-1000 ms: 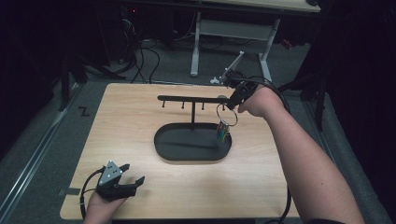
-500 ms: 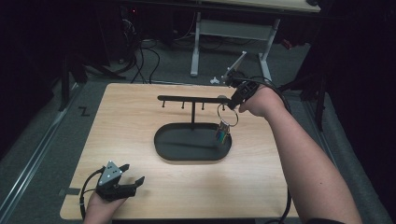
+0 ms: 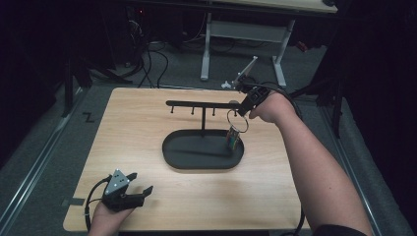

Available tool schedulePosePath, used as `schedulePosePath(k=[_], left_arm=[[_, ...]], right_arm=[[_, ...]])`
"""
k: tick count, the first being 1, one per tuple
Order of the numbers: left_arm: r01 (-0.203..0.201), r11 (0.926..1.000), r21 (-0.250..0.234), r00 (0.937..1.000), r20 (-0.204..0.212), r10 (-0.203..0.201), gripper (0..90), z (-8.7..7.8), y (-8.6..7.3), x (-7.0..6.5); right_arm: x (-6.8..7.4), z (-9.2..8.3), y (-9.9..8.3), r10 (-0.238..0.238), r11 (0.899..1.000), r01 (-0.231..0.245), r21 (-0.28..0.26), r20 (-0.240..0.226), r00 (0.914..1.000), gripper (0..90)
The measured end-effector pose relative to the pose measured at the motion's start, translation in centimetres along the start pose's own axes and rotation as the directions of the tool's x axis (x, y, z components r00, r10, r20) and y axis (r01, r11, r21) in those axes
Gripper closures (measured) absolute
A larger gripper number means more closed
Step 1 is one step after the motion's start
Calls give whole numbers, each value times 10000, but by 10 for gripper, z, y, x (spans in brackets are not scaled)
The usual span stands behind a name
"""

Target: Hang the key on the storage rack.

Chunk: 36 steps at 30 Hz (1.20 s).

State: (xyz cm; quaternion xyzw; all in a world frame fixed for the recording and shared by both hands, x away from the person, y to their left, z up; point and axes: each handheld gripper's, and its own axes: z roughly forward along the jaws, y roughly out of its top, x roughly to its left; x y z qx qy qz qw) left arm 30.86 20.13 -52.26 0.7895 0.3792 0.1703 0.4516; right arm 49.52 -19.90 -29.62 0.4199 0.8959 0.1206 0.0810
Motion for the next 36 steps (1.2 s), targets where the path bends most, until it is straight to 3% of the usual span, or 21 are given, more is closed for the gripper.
schedulePosePath(k=[5,9,14,17,18,21,23,24,26,29,33,36], left_arm=[[10,10000,-1,10000,11,-10,218,0,0,0],[31,10000,3,10000,1,-31,219,0,0,0],[-1,10000,65,10000,12,1,219,2,0,0],[-64,9999,83,10000,29,64,218,2,0,-1],[-62,10000,62,10000,19,61,219,2,0,-2],[-76,9999,77,10000,22,76,218,2,0,-2],[-74,9999,95,10000,13,74,218,3,1,-1],[-106,9999,116,9999,-13,106,218,4,1,-2],[-174,9997,172,9998,1,174,218,4,1,-4],[-207,9995,230,9998,-4,207,219,5,0,-5],[-213,9995,221,9998,-38,214,219,5,0,-4],[-173,9996,234,9998,-45,174,219,5,0,-4]], right_arm=[[-2,1,-1,180,9998,-180,-39,-38,9998,869],[-2,-2,0,249,9986,-248,-474,13,9997,802],[2,-1,-3,375,9972,-369,-651,75,9993,746],[5,5,-8,570,9963,-567,-638,29,9984,653],[5,6,-9,445,9962,-438,-750,77,9990,599],[7,7,-15,688,9915,-698,-1094,-135,9975,447],[9,8,-17,833,9902,-834,-1121,-64,9965,403],[13,8,-22,849,9884,-808,-1286,268,9960,331],[17,8,-28,778,9860,-708,-1509,411,9961,284],[22,12,-38,431,9879,-323,-1518,684,9967,249],[24,18,-51,808,9814,-578,-1830,1204,9894,239],[25,24,-62,638,9778,-400,-2055,1108,9918,238]])
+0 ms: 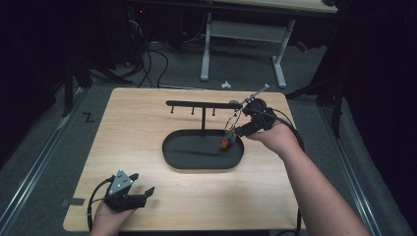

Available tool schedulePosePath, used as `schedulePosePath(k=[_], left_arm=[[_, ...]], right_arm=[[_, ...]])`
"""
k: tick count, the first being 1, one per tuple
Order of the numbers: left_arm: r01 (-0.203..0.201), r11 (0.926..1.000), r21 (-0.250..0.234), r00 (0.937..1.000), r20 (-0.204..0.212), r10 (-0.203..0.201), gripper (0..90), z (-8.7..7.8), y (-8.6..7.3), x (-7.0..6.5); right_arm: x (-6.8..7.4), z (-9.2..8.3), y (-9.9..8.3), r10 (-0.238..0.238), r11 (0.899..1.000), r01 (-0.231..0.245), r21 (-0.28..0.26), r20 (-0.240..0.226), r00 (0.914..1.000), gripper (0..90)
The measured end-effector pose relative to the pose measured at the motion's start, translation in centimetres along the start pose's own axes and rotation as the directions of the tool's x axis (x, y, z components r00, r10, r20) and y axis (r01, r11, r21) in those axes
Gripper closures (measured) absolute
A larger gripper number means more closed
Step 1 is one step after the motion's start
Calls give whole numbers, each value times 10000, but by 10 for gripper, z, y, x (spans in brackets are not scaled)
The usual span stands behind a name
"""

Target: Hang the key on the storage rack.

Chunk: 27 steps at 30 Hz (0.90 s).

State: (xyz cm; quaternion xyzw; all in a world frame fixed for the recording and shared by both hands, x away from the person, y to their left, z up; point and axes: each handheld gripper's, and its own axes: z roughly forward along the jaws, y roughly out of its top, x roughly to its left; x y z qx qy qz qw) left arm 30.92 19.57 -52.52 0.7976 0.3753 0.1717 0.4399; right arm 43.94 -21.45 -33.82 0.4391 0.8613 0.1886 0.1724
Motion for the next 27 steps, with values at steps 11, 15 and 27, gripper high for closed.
schedulePosePath(k=[11,15,27], left_arm=[[-95,9999,78,10000,-7,95,218,1,0,-1],[-153,9998,142,9999,-4,153,218,2,0,-2],[-249,9997,39,9996,100,248,218,2,0,-4]], right_arm=[[12,17,-48,672,9868,-697,-1464,-216,9975,184],[18,28,-70,906,9780,-974,-1844,-449,9949,181],[34,60,-139,1289,9381,-1260,-3228,-127,9916,176]])
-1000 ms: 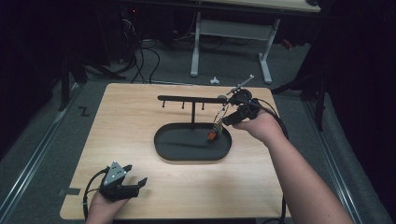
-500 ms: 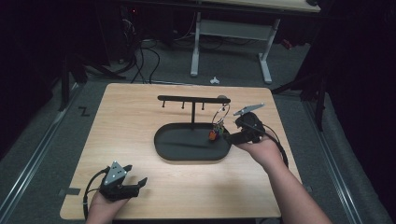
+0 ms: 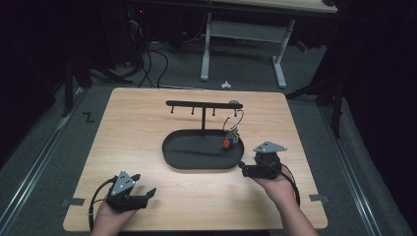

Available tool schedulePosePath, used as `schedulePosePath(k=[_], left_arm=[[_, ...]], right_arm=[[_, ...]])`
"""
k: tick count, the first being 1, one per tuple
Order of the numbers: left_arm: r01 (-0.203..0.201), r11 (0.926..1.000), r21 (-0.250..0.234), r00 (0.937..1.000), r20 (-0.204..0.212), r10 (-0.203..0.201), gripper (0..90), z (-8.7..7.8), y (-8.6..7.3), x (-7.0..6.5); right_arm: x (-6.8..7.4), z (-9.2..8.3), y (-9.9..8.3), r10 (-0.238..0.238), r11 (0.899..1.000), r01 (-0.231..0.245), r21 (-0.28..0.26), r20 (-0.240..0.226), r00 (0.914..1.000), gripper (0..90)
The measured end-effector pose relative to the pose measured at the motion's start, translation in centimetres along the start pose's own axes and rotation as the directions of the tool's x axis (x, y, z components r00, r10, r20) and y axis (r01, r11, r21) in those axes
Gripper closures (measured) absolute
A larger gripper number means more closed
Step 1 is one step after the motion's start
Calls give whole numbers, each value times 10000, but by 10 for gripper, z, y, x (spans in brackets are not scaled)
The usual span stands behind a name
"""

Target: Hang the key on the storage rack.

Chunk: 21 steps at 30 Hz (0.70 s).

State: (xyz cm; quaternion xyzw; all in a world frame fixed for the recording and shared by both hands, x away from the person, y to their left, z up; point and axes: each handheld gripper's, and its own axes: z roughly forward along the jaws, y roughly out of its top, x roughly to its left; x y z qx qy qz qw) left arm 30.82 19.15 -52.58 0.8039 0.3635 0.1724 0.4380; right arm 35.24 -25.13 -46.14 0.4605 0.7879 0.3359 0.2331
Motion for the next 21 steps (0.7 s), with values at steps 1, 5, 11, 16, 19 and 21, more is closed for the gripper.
schedulePosePath(k=[1,5,11,16,19,21], left_arm=[[61,10000,-48,10000,35,-61,218,0,0,0],[83,10000,38,10000,-21,-82,218,0,-1,0],[75,9999,127,9999,-120,-73,217,1,-1,-1],[108,9999,51,9991,-405,-106,199,-2,-2,-1],[244,9997,-34,9984,-507,-246,188,-4,-3,2],[293,9996,-40,9982,-514,-295,187,-4,-4,4]], right_arm=[[0,1,-18,-15,9999,16,-140,86,10000,175],[0,-14,-69,426,9890,-399,-1423,161,9990,163],[-3,-27,-92,536,9837,-537,-1714,-49,9985,160],[-2,-23,-88,515,9798,-513,-1931,-43,9987,159],[-1,-20,-86,476,9807,-474,-1897,-36,9989,159],[-1,-18,-86,420,9824,-422,-1821,-51,9991,159]])
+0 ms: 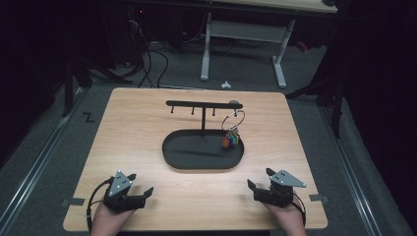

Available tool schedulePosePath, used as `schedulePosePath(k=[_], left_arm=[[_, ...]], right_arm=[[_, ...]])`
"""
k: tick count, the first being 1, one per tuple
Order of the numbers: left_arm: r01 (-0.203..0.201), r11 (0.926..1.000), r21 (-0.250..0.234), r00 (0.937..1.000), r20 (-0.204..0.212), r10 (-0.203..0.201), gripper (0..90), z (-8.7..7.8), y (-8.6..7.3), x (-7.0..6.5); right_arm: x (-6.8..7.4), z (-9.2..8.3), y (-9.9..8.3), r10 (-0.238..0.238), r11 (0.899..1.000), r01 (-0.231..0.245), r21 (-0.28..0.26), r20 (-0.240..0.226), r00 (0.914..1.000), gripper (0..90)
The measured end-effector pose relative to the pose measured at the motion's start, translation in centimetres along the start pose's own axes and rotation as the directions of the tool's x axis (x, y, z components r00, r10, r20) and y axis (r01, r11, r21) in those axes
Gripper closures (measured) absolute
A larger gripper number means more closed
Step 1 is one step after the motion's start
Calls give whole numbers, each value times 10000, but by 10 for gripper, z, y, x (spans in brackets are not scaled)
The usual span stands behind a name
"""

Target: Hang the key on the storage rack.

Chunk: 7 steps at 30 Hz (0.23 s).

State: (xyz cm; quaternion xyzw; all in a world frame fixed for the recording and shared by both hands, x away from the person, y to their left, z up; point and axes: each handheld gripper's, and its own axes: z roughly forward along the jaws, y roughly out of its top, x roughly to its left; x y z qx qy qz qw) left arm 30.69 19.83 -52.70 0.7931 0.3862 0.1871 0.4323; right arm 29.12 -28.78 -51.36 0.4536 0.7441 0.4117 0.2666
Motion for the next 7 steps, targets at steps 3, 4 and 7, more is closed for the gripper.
schedulePosePath(k=[3,4,7], left_arm=[[0,10000,-46,10000,57,0,187,1,1,1],[-25,10000,-52,10000,84,26,187,0,1,1],[-142,9999,-72,9998,135,143,187,0,1,-1]], right_arm=[[0,1,-1,111,9999,-111,45,18,9999,159],[-1,2,-1,139,9999,-140,55,44,9999,159],[0,4,-2,64,9998,-65,163,96,9999,160]])
